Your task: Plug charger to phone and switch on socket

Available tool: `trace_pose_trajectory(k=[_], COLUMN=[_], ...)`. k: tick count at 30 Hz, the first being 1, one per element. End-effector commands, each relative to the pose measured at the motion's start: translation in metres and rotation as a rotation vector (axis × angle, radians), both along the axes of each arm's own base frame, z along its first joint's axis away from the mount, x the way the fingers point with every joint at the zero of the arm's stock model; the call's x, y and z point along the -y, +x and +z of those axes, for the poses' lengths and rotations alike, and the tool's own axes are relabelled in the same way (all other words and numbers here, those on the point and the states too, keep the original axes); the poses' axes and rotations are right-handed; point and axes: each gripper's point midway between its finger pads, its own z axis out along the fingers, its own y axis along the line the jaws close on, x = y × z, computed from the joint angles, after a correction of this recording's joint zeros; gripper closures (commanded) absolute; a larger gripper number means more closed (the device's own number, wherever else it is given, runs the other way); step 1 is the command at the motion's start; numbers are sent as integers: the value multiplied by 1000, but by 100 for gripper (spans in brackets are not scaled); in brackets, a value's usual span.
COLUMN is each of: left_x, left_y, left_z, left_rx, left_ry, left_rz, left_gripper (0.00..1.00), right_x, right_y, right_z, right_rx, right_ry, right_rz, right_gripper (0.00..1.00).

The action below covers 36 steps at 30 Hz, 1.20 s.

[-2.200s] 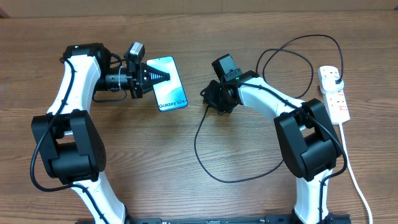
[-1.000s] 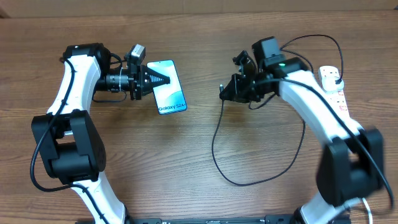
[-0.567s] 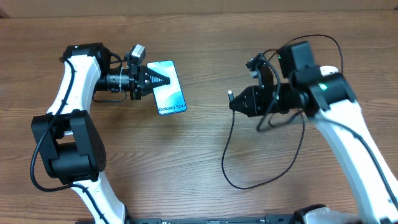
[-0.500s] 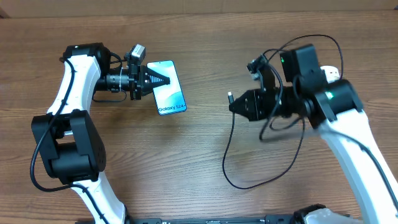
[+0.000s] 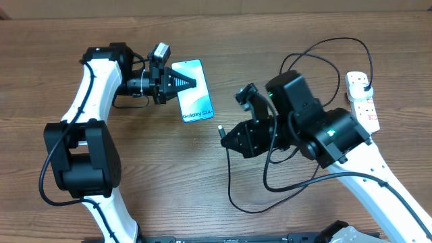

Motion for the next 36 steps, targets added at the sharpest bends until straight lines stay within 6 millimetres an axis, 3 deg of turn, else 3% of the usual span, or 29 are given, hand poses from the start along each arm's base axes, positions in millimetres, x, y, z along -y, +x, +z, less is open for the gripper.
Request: trace_pose_trajectory(k=[1, 10, 23, 36], left_x=[1, 2, 2, 2], left_y=[0, 0, 0, 0], left_z=[26, 26, 26, 26], left_rx=[29, 33, 42, 48], left_ry=[-79, -79, -76, -76], left_rz=[12, 9, 8, 7], left_gripper=[96, 96, 95, 96], right_x=[-6, -30, -46, -48], right_y=[4, 11, 27, 24], right_z=[-9, -37, -36, -33], right_rx=[-8, -34, -8, -71], right_ry=[-44, -82, -35, -10], right_rz=[-48, -14, -30, -63], right_gripper=[96, 96, 96, 96])
